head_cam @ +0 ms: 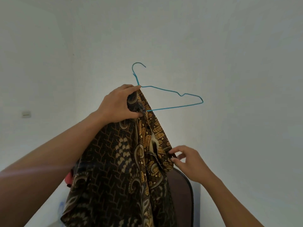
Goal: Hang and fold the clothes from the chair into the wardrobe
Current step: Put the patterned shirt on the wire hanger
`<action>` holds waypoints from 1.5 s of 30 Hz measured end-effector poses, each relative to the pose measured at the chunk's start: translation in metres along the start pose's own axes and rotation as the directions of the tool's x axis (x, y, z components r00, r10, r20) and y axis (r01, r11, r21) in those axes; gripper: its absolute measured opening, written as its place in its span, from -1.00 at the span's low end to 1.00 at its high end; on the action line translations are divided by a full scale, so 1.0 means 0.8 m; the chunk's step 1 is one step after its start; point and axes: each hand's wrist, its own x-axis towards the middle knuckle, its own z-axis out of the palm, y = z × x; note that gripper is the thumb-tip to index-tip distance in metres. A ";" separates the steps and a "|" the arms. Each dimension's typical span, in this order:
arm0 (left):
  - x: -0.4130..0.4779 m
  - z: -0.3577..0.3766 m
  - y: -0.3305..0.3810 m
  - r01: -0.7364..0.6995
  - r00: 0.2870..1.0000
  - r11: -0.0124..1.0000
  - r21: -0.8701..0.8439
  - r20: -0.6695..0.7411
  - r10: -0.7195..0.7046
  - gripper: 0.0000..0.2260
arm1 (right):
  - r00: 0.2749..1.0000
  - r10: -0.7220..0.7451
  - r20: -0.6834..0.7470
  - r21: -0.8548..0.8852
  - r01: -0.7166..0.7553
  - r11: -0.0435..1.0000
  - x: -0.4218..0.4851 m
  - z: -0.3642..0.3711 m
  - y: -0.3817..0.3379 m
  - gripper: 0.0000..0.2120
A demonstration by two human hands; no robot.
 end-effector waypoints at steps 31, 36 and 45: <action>-0.031 0.016 -0.003 -0.050 0.997 0.993 0.107 0.069 0.043 -0.12 | 0.928 -0.371 0.023 -0.246 0.365 0.898 0.086 -0.034 -0.116 -0.85; -0.034 0.024 0.004 -0.026 0.998 0.999 0.033 0.058 0.024 -0.10 | 0.878 -0.455 -0.152 -0.468 0.341 0.815 0.111 -0.059 -0.123 -0.70; -0.027 0.028 0.015 -0.043 0.999 0.999 -0.004 -0.016 0.043 -0.09 | 0.892 -0.447 0.064 -0.686 0.365 0.629 0.120 -0.068 -0.132 -0.21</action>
